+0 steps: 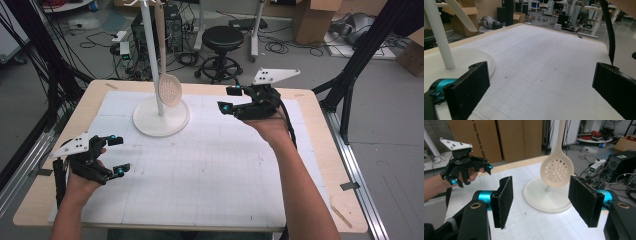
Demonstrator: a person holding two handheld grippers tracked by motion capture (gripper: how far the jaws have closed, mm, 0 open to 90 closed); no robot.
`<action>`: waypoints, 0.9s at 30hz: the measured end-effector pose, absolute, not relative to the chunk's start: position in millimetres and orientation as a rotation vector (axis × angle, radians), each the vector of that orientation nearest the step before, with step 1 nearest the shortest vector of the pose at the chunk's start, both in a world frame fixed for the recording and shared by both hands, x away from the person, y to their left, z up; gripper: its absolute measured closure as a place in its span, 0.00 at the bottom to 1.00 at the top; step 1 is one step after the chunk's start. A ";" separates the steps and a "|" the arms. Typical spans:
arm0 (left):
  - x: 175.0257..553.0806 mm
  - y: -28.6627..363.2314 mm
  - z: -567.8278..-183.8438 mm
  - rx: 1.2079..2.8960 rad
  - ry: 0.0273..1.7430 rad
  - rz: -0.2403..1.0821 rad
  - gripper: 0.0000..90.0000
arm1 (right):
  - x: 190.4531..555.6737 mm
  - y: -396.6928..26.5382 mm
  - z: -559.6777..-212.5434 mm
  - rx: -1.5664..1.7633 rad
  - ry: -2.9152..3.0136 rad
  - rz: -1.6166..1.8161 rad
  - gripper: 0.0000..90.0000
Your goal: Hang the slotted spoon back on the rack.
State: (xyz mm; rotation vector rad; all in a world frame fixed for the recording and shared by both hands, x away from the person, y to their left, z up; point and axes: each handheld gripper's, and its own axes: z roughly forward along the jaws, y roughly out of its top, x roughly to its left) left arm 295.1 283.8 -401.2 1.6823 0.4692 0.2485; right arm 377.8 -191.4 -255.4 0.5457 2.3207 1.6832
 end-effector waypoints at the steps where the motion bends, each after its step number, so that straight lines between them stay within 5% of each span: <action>1: 295.2 284.1 -401.3 1.680 0.469 0.250 0.02 | 375.9 -194.4 -258.7 0.553 2.319 1.691 0.38; 27: 298.7 282.7 -405.9 1.684 0.484 0.236 0.02 | 326.2 -243.7 -348.3 0.729 2.275 1.734 0.22</action>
